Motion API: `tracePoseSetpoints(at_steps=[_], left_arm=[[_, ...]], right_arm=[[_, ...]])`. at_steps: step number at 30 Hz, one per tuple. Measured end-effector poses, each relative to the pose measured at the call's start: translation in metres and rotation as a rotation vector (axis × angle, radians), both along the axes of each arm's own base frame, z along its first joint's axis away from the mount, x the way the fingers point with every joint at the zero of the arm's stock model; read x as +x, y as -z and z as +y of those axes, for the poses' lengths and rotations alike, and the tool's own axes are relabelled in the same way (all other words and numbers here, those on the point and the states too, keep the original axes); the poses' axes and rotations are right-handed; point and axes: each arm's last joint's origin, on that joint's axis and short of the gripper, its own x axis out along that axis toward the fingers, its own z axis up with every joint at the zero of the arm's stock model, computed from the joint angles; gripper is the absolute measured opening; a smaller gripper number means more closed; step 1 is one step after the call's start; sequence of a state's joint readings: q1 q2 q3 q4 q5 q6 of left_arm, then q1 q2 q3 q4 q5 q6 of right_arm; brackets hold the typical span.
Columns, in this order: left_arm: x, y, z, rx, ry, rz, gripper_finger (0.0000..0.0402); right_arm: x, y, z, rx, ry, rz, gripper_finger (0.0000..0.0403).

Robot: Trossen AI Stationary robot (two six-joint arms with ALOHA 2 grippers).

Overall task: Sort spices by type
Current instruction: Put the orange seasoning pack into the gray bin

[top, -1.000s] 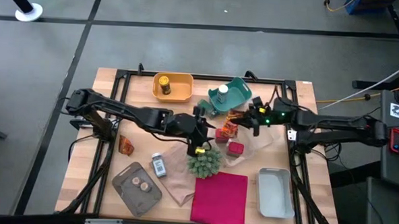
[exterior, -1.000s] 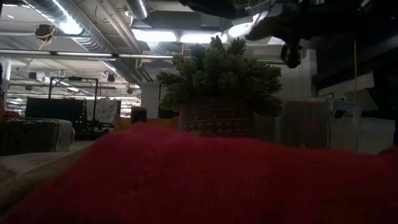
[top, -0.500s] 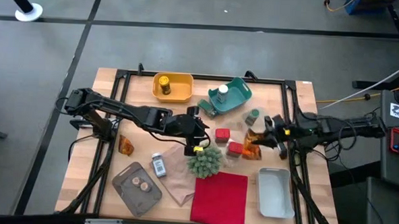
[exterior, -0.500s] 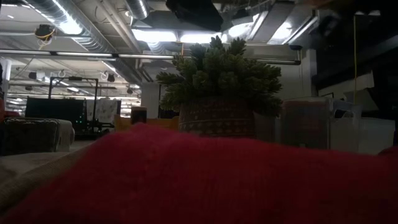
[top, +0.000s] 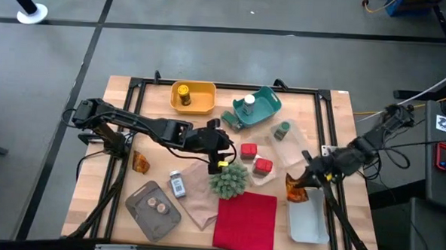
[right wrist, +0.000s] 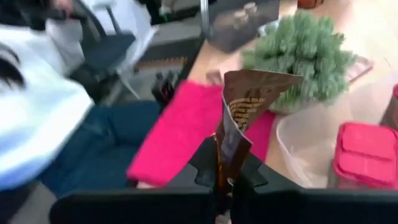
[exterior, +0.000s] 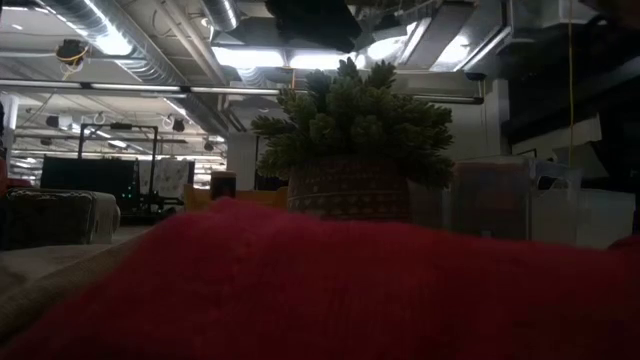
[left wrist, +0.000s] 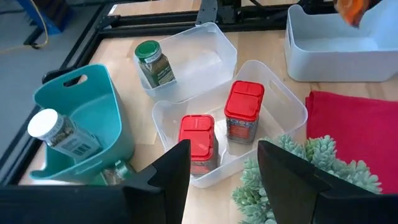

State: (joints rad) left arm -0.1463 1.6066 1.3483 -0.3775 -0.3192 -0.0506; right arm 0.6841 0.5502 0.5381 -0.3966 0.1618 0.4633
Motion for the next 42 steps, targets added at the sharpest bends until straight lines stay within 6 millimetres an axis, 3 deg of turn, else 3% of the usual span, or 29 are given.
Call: tracePoseSetpoints(at_steps=[7, 13, 20, 26, 34, 42], left_arm=[[0.000, 0.000, 0.000, -0.059, -0.041, -0.015, 0.0170], [0.000, 0.000, 0.000, -0.065, -0.046, -0.016, 0.0170], [0.000, 0.000, 0.000, -0.095, -0.066, -0.023, 0.0170], [0.000, 0.000, 0.000, -0.114, -0.080, -0.030, 0.0170], [0.000, 0.000, 0.000, -0.117, -0.081, -0.031, 0.0170], [0.000, 0.000, 0.000, -0.116, -0.082, -0.032, 0.0170]], right_arm=[[-0.013, 0.007, 0.021, -0.117, -0.048, -0.006, 0.0025], [-0.023, 0.019, 0.040, -0.215, -0.059, 0.020, 0.0012], [-0.030, 0.041, 0.060, -0.317, 0.022, 0.084, 0.0030], [-0.031, 0.060, 0.076, -0.414, 0.050, 0.109, 0.0011], [-0.026, 0.083, 0.088, -0.534, 0.071, 0.159, 0.0041], [-0.027, 0.090, 0.089, -0.575, 0.036, 0.208, 0.0030]])
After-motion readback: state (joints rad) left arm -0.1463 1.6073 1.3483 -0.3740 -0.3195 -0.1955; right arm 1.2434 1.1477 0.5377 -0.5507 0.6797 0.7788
